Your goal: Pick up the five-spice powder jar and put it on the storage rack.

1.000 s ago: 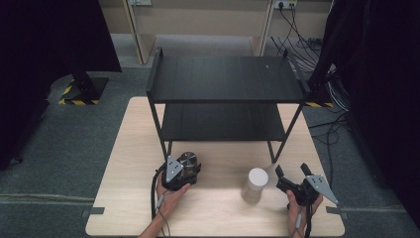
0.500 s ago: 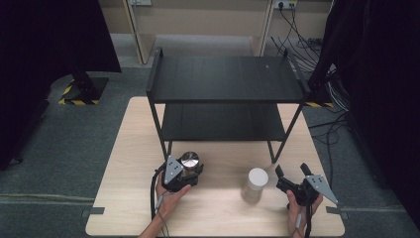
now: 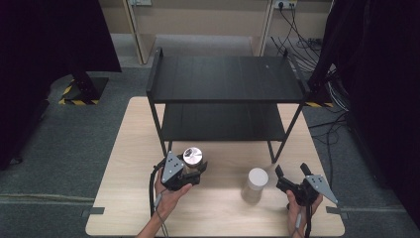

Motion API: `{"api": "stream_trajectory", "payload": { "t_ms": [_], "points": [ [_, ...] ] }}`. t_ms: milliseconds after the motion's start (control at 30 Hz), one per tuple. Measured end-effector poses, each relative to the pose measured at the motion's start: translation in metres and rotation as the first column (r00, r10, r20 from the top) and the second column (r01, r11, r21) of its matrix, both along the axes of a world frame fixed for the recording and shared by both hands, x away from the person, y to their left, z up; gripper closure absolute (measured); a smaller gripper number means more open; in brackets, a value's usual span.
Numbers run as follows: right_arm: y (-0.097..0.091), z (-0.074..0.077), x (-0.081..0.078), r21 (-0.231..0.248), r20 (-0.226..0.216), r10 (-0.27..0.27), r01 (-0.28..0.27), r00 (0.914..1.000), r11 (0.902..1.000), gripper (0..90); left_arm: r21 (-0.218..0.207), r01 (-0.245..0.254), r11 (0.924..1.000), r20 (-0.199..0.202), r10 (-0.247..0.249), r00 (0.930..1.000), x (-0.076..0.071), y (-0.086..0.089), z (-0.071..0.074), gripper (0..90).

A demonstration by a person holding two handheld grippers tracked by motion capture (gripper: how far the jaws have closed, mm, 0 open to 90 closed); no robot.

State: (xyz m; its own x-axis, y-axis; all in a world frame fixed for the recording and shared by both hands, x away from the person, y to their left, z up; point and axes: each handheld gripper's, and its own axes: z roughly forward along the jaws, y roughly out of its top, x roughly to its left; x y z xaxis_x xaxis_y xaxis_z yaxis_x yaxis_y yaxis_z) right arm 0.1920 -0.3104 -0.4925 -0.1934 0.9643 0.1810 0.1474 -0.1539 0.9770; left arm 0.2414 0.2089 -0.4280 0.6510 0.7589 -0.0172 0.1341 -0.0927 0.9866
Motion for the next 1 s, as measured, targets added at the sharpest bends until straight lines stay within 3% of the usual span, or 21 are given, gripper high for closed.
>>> {"api": "stream_trajectory", "payload": {
  "t_ms": [467, 700, 1000],
  "points": [
    [0.000, 0.000, 0.000, 0.000, -0.002, 0.000, 0.000, 1.0000, 1.0000, 1.4, 0.021, 0.054, 0.9983, 0.041, -0.055, 0.9976, 0.000, -0.004, 0.055, 30.4],
    [0.000, 0.000, 0.001, 0.000, -0.002, 0.002, -0.002, 1.0000, 1.0000, 1.5, 0.018, 0.070, 0.9974, 0.038, -0.071, 0.9968, 0.006, -0.003, 0.080, 30.4],
    [0.000, 0.000, 0.001, -0.001, -0.003, 0.003, -0.003, 1.0000, 1.0000, 1.4, 0.013, 0.089, 0.9960, 0.060, -0.089, 0.9942, 0.011, -0.003, 0.107, 30.4]
  ]
}}
